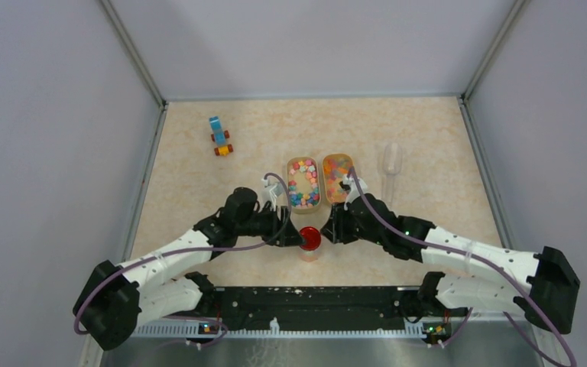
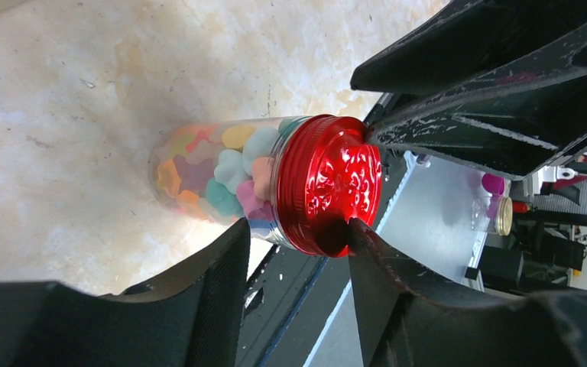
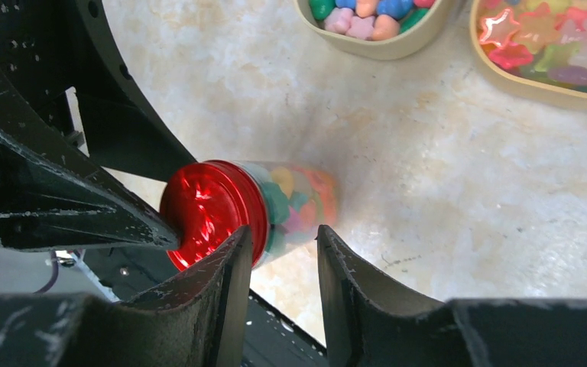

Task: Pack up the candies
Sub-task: Close the bottle lid on the packing bottle, then screw the bottle lid onto the packing bottle.

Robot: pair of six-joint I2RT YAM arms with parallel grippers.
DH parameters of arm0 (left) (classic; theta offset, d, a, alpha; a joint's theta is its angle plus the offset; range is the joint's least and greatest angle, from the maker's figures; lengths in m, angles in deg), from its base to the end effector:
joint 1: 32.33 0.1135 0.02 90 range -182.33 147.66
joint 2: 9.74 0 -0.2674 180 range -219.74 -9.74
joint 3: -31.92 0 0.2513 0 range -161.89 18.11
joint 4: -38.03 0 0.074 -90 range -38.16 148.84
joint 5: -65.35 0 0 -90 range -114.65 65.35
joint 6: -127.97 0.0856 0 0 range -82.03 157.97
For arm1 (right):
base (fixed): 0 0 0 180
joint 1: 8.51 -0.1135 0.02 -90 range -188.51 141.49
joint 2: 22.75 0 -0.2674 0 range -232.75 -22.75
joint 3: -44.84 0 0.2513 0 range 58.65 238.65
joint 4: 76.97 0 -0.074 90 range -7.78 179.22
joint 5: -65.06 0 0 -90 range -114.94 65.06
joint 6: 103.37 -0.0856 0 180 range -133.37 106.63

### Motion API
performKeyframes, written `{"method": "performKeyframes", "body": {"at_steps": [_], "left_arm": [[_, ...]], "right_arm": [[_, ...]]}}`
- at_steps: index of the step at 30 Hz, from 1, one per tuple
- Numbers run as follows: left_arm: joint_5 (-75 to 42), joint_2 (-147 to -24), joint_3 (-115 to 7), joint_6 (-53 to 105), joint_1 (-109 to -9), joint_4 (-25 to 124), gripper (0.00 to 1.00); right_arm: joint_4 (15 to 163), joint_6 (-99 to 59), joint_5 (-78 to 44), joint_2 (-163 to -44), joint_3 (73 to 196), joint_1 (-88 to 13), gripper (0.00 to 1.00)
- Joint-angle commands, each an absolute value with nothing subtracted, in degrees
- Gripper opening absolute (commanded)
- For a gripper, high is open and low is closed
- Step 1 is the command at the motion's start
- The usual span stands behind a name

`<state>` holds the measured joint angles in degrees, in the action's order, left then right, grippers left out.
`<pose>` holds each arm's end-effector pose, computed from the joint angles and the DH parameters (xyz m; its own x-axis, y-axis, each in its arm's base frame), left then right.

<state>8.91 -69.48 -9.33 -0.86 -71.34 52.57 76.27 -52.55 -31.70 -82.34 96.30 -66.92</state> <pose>0.1609 -0.1913 0.1856 -0.8846 0.0442 -0.4642 0.4236 0.4923 -0.7604 0.1468 0.2195 0.2176 -0.7347 0.0029 -0.6784 -0.4272 0.7748 0.4660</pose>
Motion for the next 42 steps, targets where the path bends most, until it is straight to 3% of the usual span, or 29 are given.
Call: {"method": "performKeyframes", "body": {"at_steps": [1,22,36,42], "left_arm": [[10.62,-70.52,-8.17,-0.33,-71.66,50.42,0.58],[9.17,-74.23,-10.33,-0.68,-73.48,47.73,0.65],[4.97,-63.5,-12.88,6.58,-73.61,56.85,0.97],[0.48,-55.64,-9.75,8.26,-75.81,58.75,0.99]], "right_arm": [[71.96,-51.1,-35.14,-78.79,99.96,-67.4,0.36],[67.56,-51.46,-38.06,-73.15,100.16,-67.4,0.36],[64.77,-48.68,-41.16,-71.6,102.33,-67.41,0.37],[62.85,-45.45,-43.75,-70.48,103.96,-67.4,0.39]]}}
